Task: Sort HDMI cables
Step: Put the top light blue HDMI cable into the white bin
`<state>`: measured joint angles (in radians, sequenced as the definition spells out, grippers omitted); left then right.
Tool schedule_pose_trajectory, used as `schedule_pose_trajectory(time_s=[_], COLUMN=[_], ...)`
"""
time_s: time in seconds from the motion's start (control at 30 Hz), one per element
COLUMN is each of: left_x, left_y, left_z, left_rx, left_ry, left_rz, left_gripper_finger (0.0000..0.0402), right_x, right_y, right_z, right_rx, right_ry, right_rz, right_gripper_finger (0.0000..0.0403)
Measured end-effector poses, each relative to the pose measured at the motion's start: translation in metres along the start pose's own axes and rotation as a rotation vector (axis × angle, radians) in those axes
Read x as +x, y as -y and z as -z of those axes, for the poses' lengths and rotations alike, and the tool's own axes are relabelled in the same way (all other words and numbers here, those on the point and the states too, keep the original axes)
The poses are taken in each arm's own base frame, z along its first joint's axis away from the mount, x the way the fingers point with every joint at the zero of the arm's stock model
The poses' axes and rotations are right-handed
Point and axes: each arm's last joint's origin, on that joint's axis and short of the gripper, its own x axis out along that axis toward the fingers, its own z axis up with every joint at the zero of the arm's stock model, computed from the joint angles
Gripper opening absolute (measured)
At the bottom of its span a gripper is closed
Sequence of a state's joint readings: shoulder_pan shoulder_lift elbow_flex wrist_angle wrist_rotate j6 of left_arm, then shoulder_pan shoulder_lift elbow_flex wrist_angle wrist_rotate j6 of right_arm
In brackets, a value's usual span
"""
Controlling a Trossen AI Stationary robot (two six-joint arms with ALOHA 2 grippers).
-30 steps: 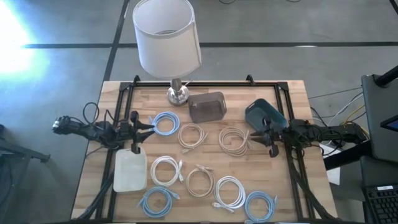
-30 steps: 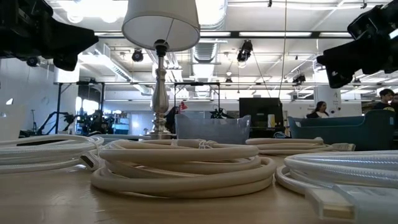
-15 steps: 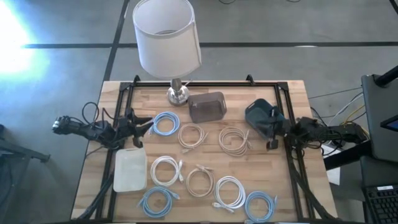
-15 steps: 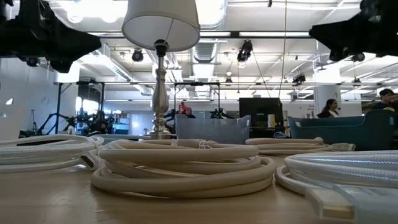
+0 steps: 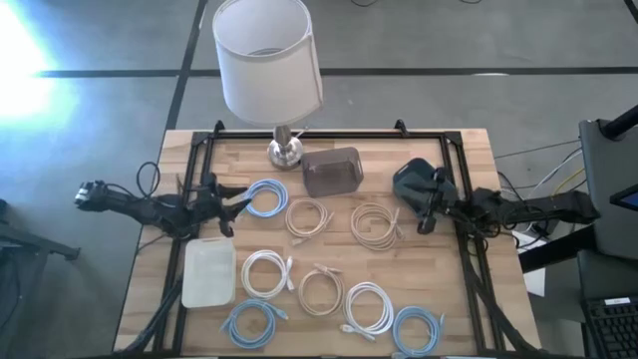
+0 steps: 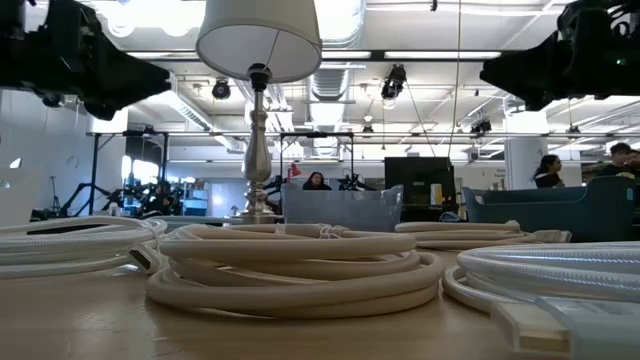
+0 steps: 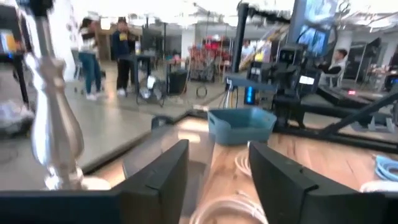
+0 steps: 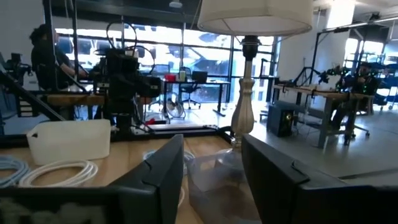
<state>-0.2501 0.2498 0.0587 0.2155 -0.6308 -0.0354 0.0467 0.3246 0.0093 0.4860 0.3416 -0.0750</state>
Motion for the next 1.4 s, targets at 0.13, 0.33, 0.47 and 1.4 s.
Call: schedule_pose_trajectory(time_s=[0.13,0.33,0.47,1.4], left_x=[0.007,0.024,0.034,0.106], left_y=[0.004,0.008,0.005,0.017], left_z=[0.004,-0.016,-0.029,0.033], left_rx=[-0.033,0.001,-0.047,-0.043], left_ry=[-0.069,-0.194,-0.408,-0.83], left_rz=[-0.027,-0.118,-0.223,-0.275], left_gripper_finger=[0.0214,0.022,0.022,0.022], right_x=[0.005,0.014,0.017,0.061], right_y=[-0.001,0.002,0.006,0.004], right_z=[0.0,0.002,0.008,0.012], right_rx=[-0.001,0.005,0.059,0.114], right_ry=[0.013,0.015,-0.021,-0.263], right_rz=[0.006,0.05,0.091,0.149], right_gripper_finger=[0.018,0.0185,0.0185,0.0185])
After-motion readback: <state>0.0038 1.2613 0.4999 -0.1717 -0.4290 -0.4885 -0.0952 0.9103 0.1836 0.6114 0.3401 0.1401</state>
